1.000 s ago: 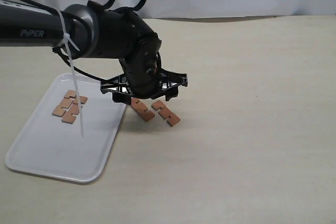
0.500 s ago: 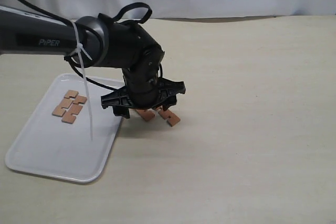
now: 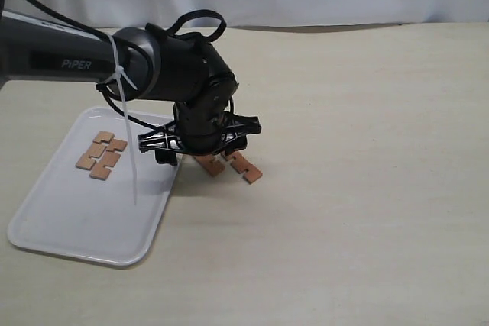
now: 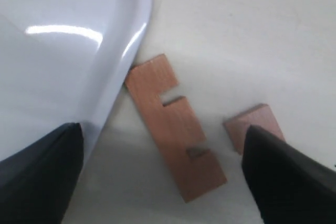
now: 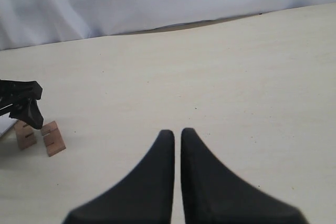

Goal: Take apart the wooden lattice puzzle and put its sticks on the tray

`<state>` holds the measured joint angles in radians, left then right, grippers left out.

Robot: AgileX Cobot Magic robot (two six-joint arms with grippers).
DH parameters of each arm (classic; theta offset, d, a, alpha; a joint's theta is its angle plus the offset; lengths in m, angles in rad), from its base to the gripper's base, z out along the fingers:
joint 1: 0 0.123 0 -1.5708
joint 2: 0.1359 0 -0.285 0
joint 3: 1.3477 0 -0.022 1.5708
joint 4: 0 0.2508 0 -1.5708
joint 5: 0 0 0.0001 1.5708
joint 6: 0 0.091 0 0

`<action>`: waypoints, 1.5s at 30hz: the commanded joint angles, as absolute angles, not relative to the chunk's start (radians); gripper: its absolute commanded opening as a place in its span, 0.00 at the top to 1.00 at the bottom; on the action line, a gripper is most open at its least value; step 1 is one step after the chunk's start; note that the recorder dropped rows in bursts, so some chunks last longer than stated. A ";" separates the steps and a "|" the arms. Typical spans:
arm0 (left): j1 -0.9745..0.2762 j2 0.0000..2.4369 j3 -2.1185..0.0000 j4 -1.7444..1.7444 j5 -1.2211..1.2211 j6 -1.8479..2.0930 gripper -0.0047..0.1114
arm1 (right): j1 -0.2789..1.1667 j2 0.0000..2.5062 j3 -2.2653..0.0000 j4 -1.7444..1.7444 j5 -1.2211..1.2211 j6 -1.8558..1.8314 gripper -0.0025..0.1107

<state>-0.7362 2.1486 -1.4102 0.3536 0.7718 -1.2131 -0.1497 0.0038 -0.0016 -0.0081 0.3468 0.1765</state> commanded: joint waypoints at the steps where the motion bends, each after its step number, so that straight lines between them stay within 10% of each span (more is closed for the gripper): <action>1: -0.745 2.146 -1.407 0.381 0.755 -1.246 0.30 | -0.151 0.000 0.000 -0.008 0.343 0.180 0.94; 11: -0.745 2.154 -1.407 0.363 0.731 -1.265 0.62 | -0.151 0.000 0.000 -0.008 0.343 0.180 0.94; 33: -0.745 2.206 -1.409 0.338 0.720 -1.265 0.44 | -0.151 0.000 0.000 -0.008 0.343 0.180 0.94; 41: -0.745 2.202 -1.409 0.328 0.718 -1.208 0.94 | -0.151 0.000 0.000 -0.008 0.343 0.180 0.94; 45: -0.753 2.181 -1.409 0.343 0.720 -1.167 0.96 | -0.151 0.000 0.000 -0.008 0.343 0.180 0.94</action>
<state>-0.7442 2.1851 -1.4102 0.3456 0.7238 -1.2002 -0.1497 0.0038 -0.0016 -0.0081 0.3468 0.1765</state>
